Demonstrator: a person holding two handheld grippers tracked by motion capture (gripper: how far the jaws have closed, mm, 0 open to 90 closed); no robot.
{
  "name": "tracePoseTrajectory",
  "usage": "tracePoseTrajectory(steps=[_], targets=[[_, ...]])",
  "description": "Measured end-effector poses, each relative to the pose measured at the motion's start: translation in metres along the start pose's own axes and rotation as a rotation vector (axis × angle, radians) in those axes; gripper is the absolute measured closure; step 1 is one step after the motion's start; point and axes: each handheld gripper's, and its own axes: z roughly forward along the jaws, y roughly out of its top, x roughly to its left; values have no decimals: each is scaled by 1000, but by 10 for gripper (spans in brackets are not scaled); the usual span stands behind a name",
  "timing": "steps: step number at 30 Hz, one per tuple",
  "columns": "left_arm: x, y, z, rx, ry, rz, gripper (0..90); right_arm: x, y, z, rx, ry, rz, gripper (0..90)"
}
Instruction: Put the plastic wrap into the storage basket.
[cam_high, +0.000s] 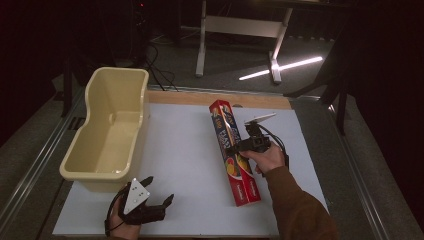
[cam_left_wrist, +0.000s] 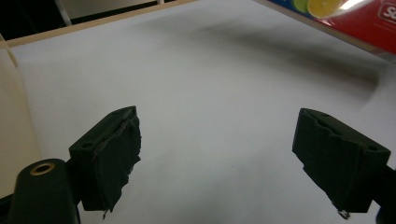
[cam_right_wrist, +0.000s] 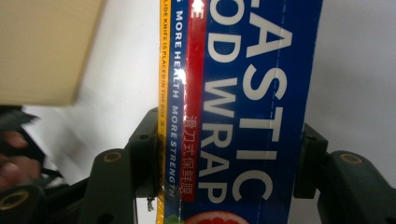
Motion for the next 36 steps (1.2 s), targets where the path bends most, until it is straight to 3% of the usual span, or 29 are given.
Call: tracePoseTrajectory(steps=[7,20,29,36], targets=[[-2,0,2,4,-8,8,153,9,10,3,-32,91,2,423],[-4,0,2,2,-11,6,153,31,28,8,-94,143,24,424],[-8,-1,5,7,-22,16,153,54,44,7,-134,174,20,423],[-9,0,4,0,-25,17,153,82,60,11,-146,195,6,423]])
